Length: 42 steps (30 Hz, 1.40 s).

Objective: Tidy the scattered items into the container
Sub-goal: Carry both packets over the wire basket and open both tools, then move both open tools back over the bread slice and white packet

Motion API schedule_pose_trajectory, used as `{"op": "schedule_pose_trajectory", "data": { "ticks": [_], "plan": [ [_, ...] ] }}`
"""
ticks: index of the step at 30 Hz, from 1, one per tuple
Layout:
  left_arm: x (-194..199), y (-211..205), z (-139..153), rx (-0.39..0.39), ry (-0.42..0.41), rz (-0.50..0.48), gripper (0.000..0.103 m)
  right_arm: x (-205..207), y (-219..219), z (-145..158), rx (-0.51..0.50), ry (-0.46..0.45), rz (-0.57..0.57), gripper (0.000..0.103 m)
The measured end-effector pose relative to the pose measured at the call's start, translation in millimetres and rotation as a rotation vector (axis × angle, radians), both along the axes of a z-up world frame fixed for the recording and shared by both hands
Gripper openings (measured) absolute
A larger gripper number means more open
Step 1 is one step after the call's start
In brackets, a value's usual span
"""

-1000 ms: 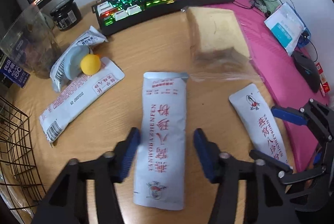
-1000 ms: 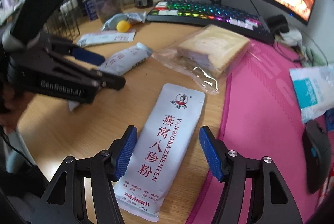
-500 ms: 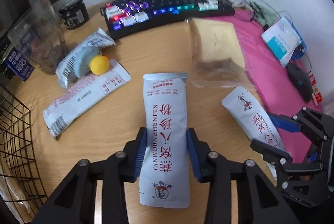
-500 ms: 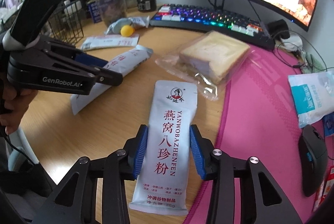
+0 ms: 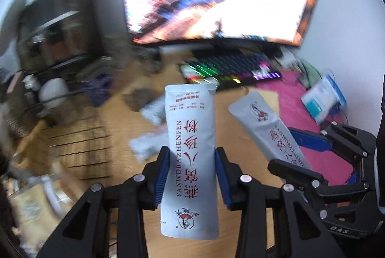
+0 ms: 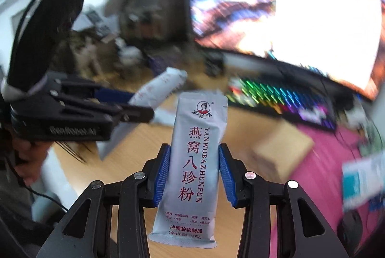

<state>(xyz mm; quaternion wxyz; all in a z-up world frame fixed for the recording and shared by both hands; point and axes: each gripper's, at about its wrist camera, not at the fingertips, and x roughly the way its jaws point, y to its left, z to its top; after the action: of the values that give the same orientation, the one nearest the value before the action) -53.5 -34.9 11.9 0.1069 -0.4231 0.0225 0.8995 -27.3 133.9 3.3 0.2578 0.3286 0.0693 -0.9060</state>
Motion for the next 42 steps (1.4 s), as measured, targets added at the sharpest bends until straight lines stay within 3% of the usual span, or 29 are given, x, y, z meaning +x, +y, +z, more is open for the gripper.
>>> {"op": "schedule_pose_trajectory", "data": {
  "ticks": [7, 13, 18, 27, 29, 31, 32, 33, 42],
  "plan": [
    [33.6, -84.6, 26.3, -0.016, 0.059, 0.185, 0.042, 1.9, -104.8, 36.1, -0.065, 0.058, 0.218, 0.042],
    [56.3, -159.2, 21.1, -0.026, 0.048, 0.335, 0.042, -0.7, -186.4, 35.3, -0.074, 0.032, 0.332, 0.042],
    [62.7, -198.9, 8.5, 0.0, 0.031, 0.391, 0.042, -10.6, -231.6, 22.9, -0.059, -0.002, 0.359, 0.042],
    [58.9, -214.2, -6.1, 0.037, 0.004, 0.396, 0.043, -24.4, -251.3, 4.2, -0.036, -0.038, 0.348, 0.042],
    [60.0, -214.8, -4.7, 0.049, 0.012, 0.395, 0.047, -26.9, -250.3, 4.0, -0.04, -0.041, 0.343, 0.043],
    [62.0, -214.8, -1.6, 0.044, 0.033, 0.405, 0.064, -27.2, -251.3, 3.8, -0.031, -0.035, 0.342, 0.05],
    [62.3, -214.4, 0.0, 0.041, 0.039, 0.41, 0.066, -25.7, -251.5, 4.5, -0.025, -0.021, 0.343, 0.057],
    [62.6, -213.8, 1.5, 0.038, 0.042, 0.412, 0.066, -23.7, -250.6, 5.7, -0.025, -0.008, 0.342, 0.061],
    [60.1, -198.8, 8.7, 0.019, 0.041, 0.388, 0.066, -22.8, -233.0, 13.5, -0.055, 0.006, 0.32, 0.062]
  ]
}}
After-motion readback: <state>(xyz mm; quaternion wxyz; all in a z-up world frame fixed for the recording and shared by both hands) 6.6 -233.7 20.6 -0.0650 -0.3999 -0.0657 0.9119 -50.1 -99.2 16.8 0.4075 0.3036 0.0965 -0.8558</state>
